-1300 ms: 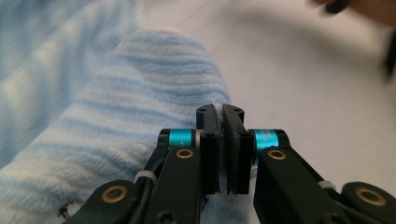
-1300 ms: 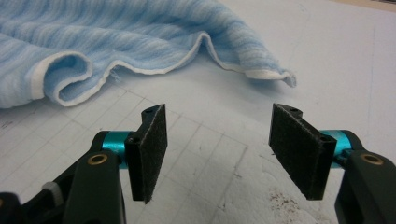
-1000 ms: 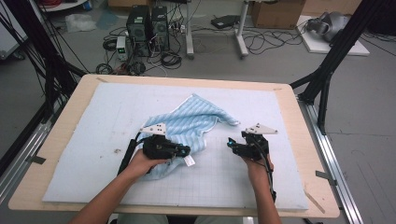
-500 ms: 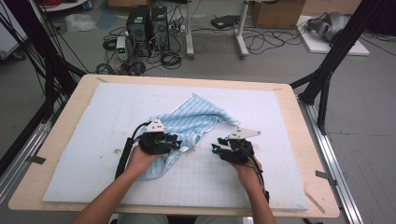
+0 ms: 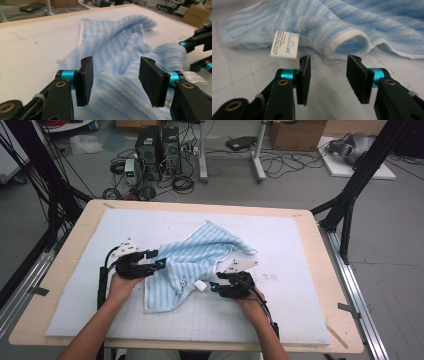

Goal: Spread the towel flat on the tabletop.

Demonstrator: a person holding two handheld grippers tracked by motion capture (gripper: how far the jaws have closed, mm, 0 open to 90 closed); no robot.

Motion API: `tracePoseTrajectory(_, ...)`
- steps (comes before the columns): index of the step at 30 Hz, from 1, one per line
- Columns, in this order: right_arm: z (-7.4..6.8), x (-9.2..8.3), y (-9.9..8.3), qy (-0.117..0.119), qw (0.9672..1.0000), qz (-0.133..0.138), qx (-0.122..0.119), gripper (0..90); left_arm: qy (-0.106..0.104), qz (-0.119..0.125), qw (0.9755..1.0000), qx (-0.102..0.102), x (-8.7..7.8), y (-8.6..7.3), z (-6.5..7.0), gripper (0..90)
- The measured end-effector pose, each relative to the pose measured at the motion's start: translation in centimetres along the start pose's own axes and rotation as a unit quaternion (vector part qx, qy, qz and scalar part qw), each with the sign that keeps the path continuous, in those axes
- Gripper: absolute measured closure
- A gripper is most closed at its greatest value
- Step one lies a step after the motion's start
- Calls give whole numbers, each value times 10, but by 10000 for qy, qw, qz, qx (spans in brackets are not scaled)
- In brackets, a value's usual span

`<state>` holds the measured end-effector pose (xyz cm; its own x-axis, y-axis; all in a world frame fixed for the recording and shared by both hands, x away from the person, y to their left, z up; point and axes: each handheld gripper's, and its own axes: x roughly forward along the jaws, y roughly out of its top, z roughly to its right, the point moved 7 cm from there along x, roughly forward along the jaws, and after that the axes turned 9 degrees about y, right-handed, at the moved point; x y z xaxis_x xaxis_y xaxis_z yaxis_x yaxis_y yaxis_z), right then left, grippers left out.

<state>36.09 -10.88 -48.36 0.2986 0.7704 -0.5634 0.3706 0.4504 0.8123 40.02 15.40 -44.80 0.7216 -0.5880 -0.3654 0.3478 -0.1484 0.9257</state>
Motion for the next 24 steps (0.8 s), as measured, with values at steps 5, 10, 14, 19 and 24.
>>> tracePoseTrajectory(5,0,11,2,27,9998,-171,-31,676,105,-41,9999,-85,-8,-5,-13,457)
tracePoseTrajectory(10,-2,0,0,165,9997,-149,68,848,114,-83,9999,-61,-9,-6,-13,457)
tracePoseTrajectory(14,-3,-24,-5,150,9998,-142,77,874,116,-194,9997,4,-7,-9,-12,457)
tracePoseTrajectory(19,-4,-56,-26,43,9994,-261,234,878,199,-259,9995,36,-3,-11,-12,455)
tracePoseTrajectory(24,-11,-78,-48,-42,9985,-390,375,879,250,-421,9988,32,0,-15,-11,434)
